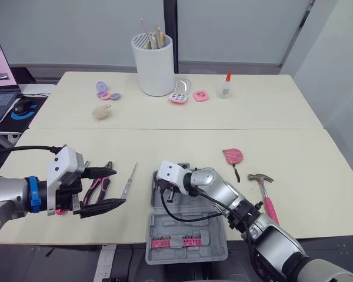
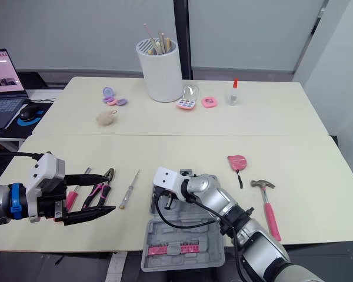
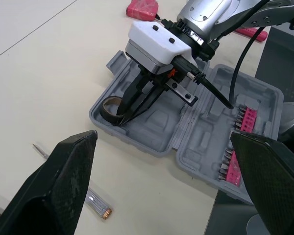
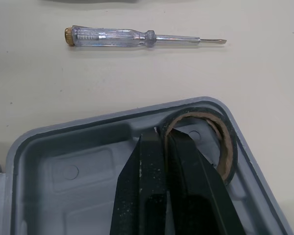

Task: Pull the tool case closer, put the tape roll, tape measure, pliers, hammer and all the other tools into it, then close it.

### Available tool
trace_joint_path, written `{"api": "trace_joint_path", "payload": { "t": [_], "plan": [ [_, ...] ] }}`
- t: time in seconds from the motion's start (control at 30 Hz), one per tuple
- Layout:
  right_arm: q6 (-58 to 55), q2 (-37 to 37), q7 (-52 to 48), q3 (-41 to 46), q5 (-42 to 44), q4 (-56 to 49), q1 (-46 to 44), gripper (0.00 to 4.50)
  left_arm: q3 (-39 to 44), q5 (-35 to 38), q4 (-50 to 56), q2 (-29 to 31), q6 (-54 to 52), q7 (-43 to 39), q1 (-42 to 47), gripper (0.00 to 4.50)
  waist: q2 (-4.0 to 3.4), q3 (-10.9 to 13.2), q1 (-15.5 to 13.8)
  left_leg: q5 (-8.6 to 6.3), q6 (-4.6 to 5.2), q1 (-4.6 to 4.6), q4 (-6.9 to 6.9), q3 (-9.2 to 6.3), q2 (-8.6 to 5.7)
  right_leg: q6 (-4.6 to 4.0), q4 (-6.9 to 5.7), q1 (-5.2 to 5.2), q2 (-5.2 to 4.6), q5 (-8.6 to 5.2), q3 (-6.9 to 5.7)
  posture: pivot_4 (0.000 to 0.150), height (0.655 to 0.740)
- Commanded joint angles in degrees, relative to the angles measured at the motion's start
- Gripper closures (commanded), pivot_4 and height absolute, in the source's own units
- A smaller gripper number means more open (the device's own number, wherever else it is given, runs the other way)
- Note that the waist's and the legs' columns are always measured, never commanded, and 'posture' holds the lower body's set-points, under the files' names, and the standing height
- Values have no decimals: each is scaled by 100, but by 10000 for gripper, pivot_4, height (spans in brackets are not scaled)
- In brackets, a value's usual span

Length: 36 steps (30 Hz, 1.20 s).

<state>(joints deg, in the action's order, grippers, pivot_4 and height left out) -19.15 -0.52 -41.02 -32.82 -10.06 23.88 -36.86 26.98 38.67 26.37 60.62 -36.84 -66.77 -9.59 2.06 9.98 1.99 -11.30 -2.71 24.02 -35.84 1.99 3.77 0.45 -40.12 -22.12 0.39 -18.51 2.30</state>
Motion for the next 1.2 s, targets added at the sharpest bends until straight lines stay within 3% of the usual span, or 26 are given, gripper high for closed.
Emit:
{"api": "trace_joint_path", "payload": {
  "t": [0.03,0.07,0.6,0.9,1.2],
  "plan": [
    [119,78,15,85,25,-102,-64,33113,59,-37,20,-23,114,6,34,0,0,0,0,0,0,1,0,0,0,0,0,0,0,0,0,1500,7400],
    [131,80,6,94,36,-118,-64,31359,52,-54,10,-30,128,2,30,0,0,0,0,0,0,1,0,0,0,0,0,0,0,0,0,1500,7400],
    [79,4,-7,406,301,-806,76,31359,-27,-134,-23,-94,237,-41,24,0,0,0,0,0,-1,1,1,1,1,0,0,-1,0,0,1,1500,7400],
    [954,233,374,595,319,102,180,31359,-49,-151,-44,-67,294,-61,17,0,1,0,5,0,-1,2,2,1,0,0,0,-2,0,0,1,1500,7400],
    [968,289,482,504,165,869,209,31359,-68,-188,-26,-59,297,-58,7,0,3,-2,13,-1,-1,0,2,2,1,0,0,-1,0,0,3,1500,7400]
  ]
}}
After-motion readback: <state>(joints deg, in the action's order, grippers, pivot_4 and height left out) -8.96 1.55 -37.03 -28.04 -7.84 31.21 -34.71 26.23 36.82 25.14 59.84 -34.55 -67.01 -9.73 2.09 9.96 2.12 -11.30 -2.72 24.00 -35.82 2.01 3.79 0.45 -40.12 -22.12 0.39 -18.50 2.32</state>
